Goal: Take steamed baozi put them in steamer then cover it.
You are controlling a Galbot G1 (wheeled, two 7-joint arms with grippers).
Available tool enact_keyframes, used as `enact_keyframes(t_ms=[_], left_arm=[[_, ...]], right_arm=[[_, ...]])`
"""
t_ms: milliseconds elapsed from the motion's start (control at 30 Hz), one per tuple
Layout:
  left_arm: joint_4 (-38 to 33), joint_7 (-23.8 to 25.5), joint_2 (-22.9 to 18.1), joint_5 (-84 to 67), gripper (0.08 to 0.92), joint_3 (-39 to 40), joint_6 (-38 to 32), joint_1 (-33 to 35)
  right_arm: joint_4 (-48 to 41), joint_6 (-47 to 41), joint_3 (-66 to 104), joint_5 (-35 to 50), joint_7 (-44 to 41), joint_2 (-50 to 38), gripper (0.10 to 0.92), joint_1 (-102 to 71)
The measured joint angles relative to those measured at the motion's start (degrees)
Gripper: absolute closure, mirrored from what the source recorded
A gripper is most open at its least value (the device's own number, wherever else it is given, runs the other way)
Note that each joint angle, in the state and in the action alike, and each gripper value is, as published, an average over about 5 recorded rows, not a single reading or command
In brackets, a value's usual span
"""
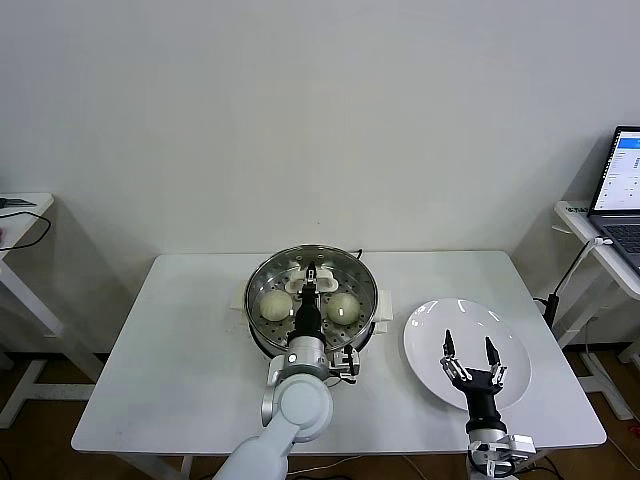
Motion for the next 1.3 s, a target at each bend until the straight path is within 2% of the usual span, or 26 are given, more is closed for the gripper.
enact_keyframes(t_ms=[300, 667, 967, 1067, 1300], left_arm=[[0.0, -0.2, -0.1, 0.2, 0.79, -0.5, -0.9, 0.6], [-2.6, -1.1, 1.2, 0.2, 0.486, -0.8, -1.8, 2.4], [-7.3, -1.7, 3.7, -0.1, 0.232, 0.0, -1.9, 5.5], [-9.4, -2.1, 4.8, -0.6, 0.186, 0.0, -2.0, 7.0], [-16.9, -5.0, 7.5, -4.7, 0.177, -1.8, -2.5, 11.9]], right_arm=[[0.0, 0.2, 0.0, -0.2, -0.1, 0.0, 0.203, 0.0], [-0.5, 0.5, 0.0, -0.3, -0.1, -0.3, 0.203, 0.0], [-1.3, 0.9, 0.0, -0.5, -0.1, -0.5, 0.203, 0.4], [-1.5, 0.9, 0.0, -0.5, -0.1, -0.6, 0.203, 0.5], [-1.0, 0.5, 0.3, -0.3, -0.1, -1.2, 0.203, 0.4]])
